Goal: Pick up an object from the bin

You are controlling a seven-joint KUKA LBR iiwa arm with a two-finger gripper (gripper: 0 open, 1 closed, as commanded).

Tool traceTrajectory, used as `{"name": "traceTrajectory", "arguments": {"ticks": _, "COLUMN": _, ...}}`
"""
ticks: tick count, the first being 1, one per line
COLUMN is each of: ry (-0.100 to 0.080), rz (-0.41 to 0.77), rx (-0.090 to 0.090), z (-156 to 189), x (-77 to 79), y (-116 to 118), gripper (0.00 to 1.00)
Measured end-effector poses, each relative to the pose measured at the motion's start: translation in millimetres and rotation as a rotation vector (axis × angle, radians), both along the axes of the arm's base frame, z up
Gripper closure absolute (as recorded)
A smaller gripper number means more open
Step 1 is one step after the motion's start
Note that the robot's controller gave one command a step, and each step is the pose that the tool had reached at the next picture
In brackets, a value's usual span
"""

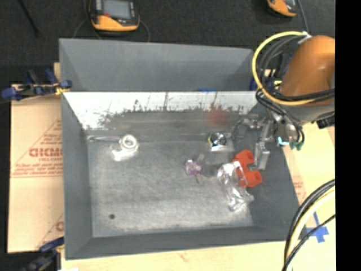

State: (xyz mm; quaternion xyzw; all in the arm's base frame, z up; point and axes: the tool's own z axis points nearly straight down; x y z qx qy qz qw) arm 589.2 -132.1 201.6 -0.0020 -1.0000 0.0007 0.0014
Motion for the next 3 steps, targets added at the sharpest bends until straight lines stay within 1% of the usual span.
{"name": "traceTrajectory", "arguments": {"ticks": 1, "ry": -0.016, "rz": 0.363, "rx": 0.0, "z": -107, "x": 29.7, "y": -11, "gripper": 0.0}}
{"name": "traceTrajectory", "arguments": {"ticks": 2, "ry": -0.008, "rz": 0.7, "rx": 0.001, "z": -90, "x": 8.4, "y": -18, "gripper": 0.0}}
{"name": "traceTrajectory", "arguments": {"ticks": 3, "ry": -0.01, "rz": 1.08, "rx": 0.022, "z": -87, "x": 19.8, "y": -20, "gripper": 0.0}}
